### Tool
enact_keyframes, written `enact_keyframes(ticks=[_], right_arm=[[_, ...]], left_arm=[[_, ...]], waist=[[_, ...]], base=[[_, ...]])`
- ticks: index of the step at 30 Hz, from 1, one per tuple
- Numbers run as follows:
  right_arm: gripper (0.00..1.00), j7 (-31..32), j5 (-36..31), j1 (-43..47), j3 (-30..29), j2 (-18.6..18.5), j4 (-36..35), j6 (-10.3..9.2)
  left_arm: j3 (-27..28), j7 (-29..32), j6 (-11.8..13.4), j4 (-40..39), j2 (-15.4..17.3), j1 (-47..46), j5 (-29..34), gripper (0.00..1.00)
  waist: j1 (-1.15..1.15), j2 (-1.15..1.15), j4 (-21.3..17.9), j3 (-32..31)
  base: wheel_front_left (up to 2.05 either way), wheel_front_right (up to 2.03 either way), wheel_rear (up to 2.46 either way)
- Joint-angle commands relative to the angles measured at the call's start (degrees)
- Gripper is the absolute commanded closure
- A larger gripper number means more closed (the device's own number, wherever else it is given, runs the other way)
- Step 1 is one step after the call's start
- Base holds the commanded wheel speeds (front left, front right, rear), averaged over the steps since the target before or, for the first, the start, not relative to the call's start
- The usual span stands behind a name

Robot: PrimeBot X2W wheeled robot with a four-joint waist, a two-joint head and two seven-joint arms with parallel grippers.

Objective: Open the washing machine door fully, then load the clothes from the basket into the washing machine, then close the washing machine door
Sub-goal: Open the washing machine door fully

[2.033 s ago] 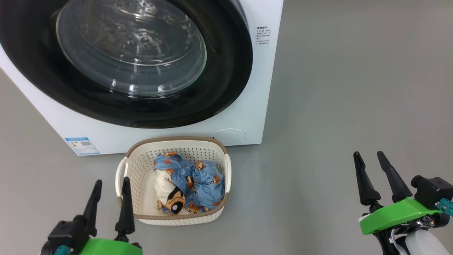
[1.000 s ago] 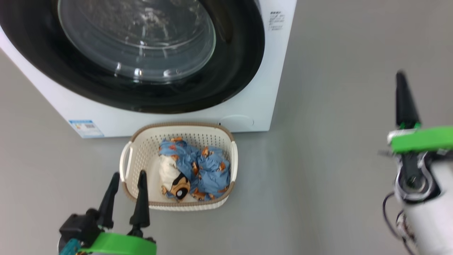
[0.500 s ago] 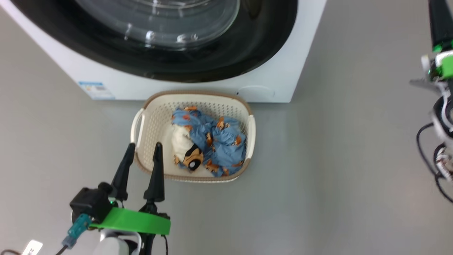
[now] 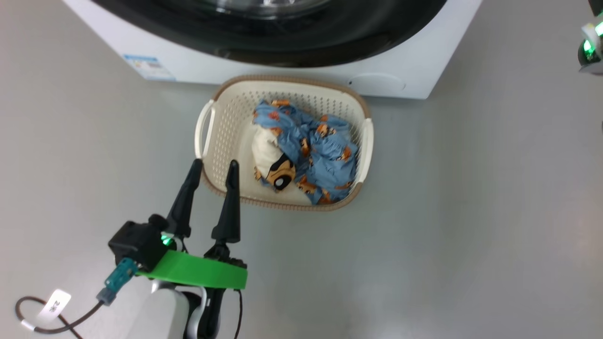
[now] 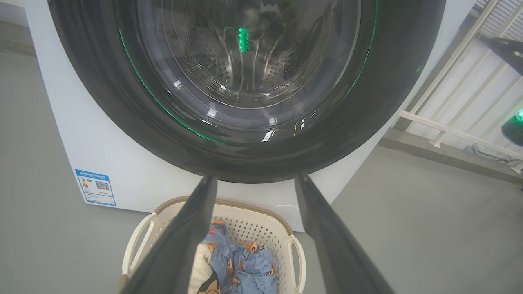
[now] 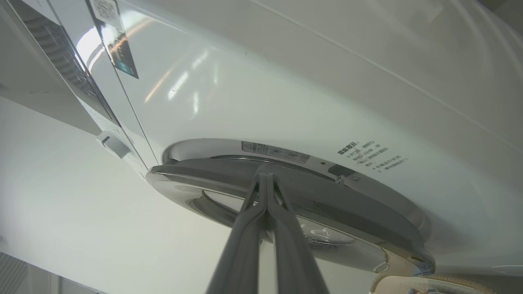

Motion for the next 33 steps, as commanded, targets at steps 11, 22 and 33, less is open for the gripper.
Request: enact_keyframes(ticks=[11,22,33], right_arm=[[1.0,14.9,1.9,-7.0,-4.3,0.3,0.9,0.02],[1.0,20.7,-1.9,-11.9,-6.1,1.0,2.1,0.02],[1.0,21.5,-5.2,-15.8,-6.6,1.6,2.2,0.02]], left_arm=[[-1.6,-0.4,0.7,-2.4,0.7,-3.6,-1.8,0.0],[-4.1,-0.4,1.2,-3.4,0.7,-5.2,-3.3,0.0],[-5.5,-0.4,1.9,-5.0,0.7,-6.2,-4.6,0.0]], waist=[[-0.01,0.0,3.6,5.8],[-0.01,0.0,5.7,8.8],[-0.01,0.0,7.4,11.2]], base=[[0.0,0.0,0.0],[0.0,0.0,0.0],[0.0,0.0,0.0]])
